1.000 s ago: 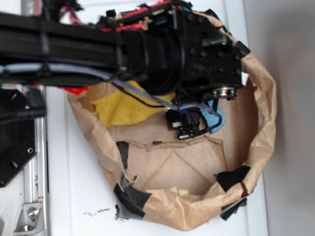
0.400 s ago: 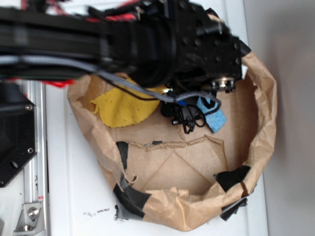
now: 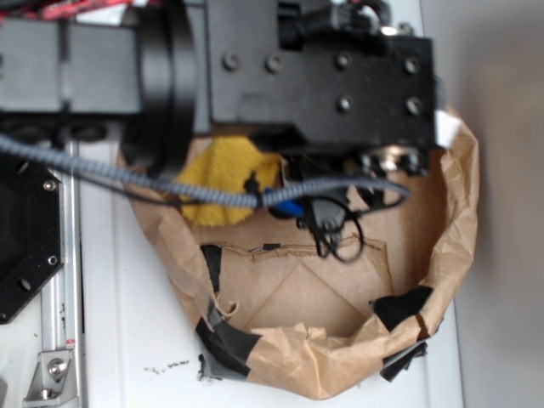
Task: Grab the yellow cloth.
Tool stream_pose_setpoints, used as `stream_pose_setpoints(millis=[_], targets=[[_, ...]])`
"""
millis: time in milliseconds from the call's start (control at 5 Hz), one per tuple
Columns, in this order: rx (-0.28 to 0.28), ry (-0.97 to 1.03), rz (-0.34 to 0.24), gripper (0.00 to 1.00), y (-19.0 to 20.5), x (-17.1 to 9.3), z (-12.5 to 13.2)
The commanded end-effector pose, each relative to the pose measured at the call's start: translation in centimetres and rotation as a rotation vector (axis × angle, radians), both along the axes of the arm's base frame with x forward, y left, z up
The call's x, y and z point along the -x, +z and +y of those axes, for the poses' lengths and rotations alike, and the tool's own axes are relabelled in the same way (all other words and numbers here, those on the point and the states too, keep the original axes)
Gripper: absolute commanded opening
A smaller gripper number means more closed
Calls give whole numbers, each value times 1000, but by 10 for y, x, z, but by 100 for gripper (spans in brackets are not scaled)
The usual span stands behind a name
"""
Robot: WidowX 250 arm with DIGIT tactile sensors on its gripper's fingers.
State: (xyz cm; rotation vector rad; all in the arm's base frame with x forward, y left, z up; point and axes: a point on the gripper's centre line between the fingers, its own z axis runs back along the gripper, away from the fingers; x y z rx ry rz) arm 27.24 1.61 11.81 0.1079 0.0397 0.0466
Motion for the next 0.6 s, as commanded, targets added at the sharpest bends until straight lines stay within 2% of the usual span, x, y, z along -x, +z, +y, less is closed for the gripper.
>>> stream_pose_setpoints(millis=[0,200,400], targets=[[-1,23,-161,0,42,-3,-16],[25,54,-167,0,37,-4,-22],[16,66,-127,0,29,-7,-23]])
